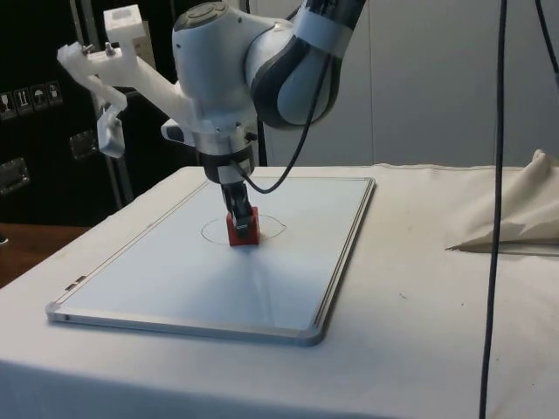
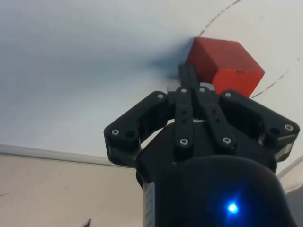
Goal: Push the cube into the marked area.
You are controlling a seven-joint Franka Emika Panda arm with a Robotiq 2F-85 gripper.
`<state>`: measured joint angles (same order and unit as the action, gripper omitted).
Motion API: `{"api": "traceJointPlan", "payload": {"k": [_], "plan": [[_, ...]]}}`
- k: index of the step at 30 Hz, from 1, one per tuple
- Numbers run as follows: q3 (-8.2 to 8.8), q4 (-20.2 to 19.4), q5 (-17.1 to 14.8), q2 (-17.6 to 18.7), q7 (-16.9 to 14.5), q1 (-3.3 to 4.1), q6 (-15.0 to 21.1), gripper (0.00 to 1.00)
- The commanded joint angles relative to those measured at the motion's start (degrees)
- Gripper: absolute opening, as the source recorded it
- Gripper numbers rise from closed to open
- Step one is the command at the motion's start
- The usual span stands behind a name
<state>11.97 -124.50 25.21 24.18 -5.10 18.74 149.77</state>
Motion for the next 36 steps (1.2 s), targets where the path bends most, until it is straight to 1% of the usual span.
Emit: {"api": "traceJointPlan", "payload": {"k": [1,7,8,9,14,16,17,18,21,22,24,25,26,29,33,34,35,36], "plan": [[0.97,1.09,1.55,0.69,0.97,0.57,-0.63,0.00],[1.78,3.55,3.72,2.23,1.78,0.57,-2.06,0.00],[0.97,2.98,2.69,1.83,1.03,0.06,-1.72,0.00],[1.89,3.90,4.01,2.46,1.95,0.57,-2.29,0.00],[2.29,5.50,5.56,3.38,2.75,0.63,-3.44,0.00],[2.06,5.67,6.07,2.92,3.21,0.63,-4.01,0.00],[1.60,5.67,5.44,3.21,2.64,0.06,-3.55,0.00],[2.01,5.67,6.19,2.69,3.32,0.63,-4.07,0.00],[1.55,5.67,5.79,1.55,3.55,0.86,-5.04,0.00],[1.15,5.73,5.67,0.74,3.72,0.92,-5.96,0.00],[0.80,5.79,5.56,-0.06,4.07,0.86,-6.88,0.00],[0.57,5.84,5.61,0.11,3.90,0.63,-6.82,0.00],[0.57,5.79,5.56,-0.40,4.24,0.86,-7.39,0.00],[0.34,5.84,5.39,-1.49,4.76,0.74,-8.71,0.00],[0.17,5.73,4.98,-3.32,5.79,0.80,-10.71,0.00],[0.23,5.84,5.50,-2.81,5.73,0.74,-9.91,0.00],[0.11,5.73,4.87,-3.67,5.96,0.80,-11.12,0.00],[0.06,5.67,4.81,-4.01,6.19,0.74,-11.52,0.00]]}}
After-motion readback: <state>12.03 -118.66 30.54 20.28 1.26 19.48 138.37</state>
